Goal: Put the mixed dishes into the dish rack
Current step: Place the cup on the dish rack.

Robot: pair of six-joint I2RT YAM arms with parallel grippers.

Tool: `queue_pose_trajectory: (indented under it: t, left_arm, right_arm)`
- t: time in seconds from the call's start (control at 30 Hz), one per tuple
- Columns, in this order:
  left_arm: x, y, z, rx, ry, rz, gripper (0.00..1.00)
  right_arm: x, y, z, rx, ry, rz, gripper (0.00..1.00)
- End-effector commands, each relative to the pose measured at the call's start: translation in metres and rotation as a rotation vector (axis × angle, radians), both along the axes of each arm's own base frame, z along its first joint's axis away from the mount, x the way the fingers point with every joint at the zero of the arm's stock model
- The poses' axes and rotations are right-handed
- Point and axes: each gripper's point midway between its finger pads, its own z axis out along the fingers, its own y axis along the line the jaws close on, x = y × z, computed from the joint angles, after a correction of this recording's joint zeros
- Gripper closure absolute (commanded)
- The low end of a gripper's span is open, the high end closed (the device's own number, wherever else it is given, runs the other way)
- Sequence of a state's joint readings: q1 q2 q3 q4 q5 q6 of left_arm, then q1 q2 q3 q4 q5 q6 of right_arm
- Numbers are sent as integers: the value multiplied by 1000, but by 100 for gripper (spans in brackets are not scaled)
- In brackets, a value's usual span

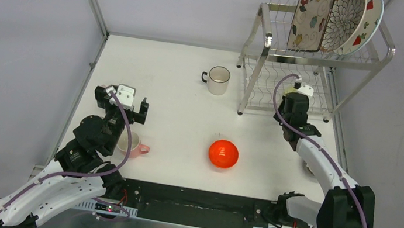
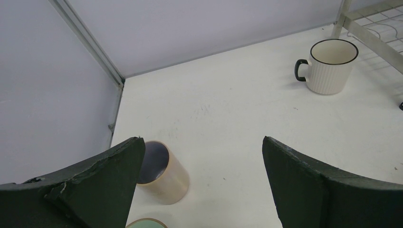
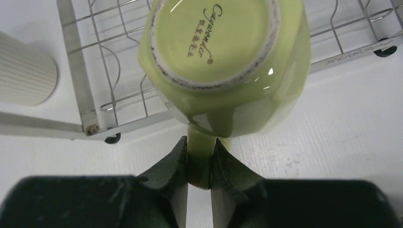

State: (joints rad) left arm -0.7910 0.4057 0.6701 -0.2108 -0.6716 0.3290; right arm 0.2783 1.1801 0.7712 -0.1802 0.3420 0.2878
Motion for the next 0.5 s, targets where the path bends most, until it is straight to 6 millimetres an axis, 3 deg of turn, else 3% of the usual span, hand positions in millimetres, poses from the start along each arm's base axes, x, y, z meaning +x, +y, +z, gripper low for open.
queue_pose_trajectory:
  t: [0.0,0.2,0.47]
  left_arm:
    - [1,-4,-2,14,6,-18,1]
    - [1,-5,-3,13,5,-25,1]
    - [1,-5,-2,16,5,-26,1]
  right_arm:
    - [48,-6,46,44,-214,4,100]
    - [73,-19,34,22,-224,13,100]
    - [91,-48,23,-8,-207,-35,100]
